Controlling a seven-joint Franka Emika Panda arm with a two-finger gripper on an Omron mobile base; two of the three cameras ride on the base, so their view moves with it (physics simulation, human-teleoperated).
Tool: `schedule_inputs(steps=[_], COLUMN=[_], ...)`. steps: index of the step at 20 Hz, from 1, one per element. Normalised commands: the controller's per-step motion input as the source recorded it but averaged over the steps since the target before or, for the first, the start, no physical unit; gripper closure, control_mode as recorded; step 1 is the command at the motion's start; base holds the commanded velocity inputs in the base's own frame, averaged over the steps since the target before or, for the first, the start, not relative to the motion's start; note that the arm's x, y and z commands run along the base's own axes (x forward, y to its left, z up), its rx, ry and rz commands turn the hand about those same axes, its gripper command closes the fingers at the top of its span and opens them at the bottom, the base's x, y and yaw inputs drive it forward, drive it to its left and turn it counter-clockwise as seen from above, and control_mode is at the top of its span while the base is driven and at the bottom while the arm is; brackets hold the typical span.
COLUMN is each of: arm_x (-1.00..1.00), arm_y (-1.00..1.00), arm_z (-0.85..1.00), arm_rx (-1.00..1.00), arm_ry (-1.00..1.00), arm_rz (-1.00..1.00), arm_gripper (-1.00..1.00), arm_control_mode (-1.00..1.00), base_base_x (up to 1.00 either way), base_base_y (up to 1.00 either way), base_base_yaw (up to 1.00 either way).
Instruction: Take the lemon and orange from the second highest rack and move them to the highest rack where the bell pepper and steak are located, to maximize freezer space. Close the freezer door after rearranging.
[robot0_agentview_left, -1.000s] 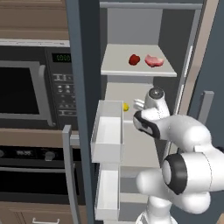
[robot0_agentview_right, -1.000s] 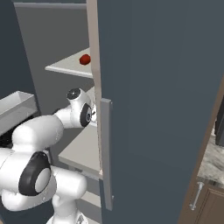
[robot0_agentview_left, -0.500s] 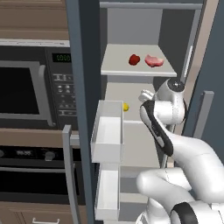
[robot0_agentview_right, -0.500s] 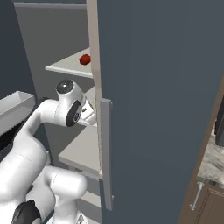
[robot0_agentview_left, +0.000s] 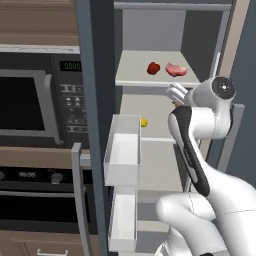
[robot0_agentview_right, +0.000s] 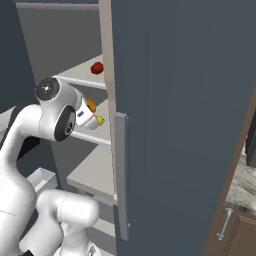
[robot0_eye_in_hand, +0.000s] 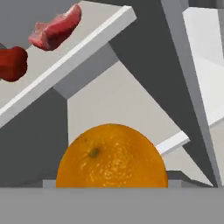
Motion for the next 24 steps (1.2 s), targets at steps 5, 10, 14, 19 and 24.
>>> schedule_inputs(steps=[5, 10, 14, 19, 24], arm_x=[-0.40, -0.35, -0.18, 0.12, 0.40], arm_y=[0.08, 0.02, 0.00, 0.00, 0.02], arm_z=[1.00, 0.90, 0.90, 0.44, 0.02], arm_rx=[0.00, 0.00, 0.00, -0.02, -0.11], arm_ry=[-0.28, -0.29, -0.13, 0.18, 0.34], arm_rz=[0.00, 0.00, 0.00, 0.00, 0.00], arm_gripper=[1.00, 1.00, 1.00, 1.00, 1.00], arm_control_mode=[-1.00, -1.00, -1.00, -1.00, -1.00], base_base_x=[0.00, 0.00, 0.00, 0.00, 0.00], base_base_y=[0.00, 0.00, 0.00, 0.00, 0.00], base_base_yaw=[0.00, 0.00, 0.00, 0.00, 0.00])
